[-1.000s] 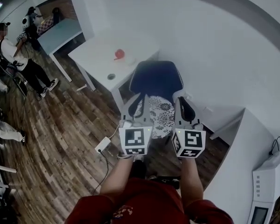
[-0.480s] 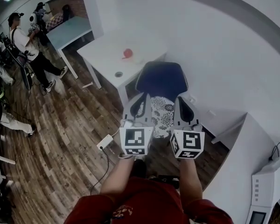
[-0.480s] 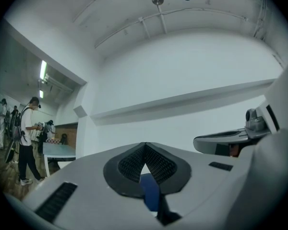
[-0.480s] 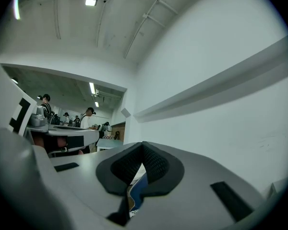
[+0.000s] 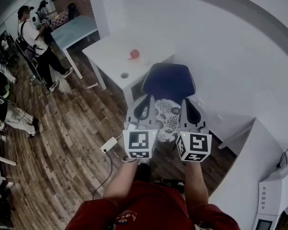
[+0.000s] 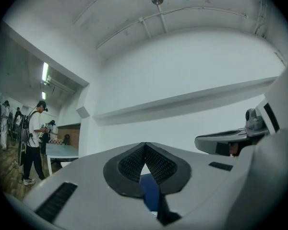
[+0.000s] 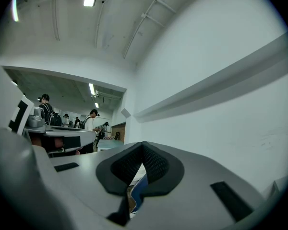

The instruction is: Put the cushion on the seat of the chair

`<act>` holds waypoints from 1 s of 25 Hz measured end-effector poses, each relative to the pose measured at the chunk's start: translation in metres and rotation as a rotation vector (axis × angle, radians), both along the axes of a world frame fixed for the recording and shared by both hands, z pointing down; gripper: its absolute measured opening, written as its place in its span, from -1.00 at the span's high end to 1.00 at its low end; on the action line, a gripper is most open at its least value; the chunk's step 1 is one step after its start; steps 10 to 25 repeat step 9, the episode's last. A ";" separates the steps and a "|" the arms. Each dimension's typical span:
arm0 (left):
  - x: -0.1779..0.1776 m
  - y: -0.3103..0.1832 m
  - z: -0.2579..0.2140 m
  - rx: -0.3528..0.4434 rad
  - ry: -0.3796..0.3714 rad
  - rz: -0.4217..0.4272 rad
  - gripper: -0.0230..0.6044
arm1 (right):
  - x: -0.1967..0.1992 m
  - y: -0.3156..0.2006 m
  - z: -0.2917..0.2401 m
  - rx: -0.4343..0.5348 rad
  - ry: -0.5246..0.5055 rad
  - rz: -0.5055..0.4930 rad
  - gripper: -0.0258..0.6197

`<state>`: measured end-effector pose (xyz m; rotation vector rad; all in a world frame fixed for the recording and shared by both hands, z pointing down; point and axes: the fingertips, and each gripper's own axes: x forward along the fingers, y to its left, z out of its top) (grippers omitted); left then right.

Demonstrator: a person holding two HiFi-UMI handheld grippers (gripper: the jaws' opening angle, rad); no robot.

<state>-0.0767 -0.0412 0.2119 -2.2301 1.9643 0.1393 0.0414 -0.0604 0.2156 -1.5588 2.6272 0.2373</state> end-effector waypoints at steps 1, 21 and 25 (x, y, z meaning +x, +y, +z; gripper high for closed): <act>0.001 -0.001 0.000 -0.001 0.000 0.000 0.84 | 0.001 -0.001 0.000 -0.001 0.001 0.001 0.84; 0.005 -0.004 0.005 -0.005 -0.002 0.004 0.84 | 0.007 -0.007 0.002 0.000 0.001 0.004 0.84; 0.005 -0.004 0.005 -0.005 -0.002 0.004 0.84 | 0.007 -0.007 0.002 0.000 0.001 0.004 0.84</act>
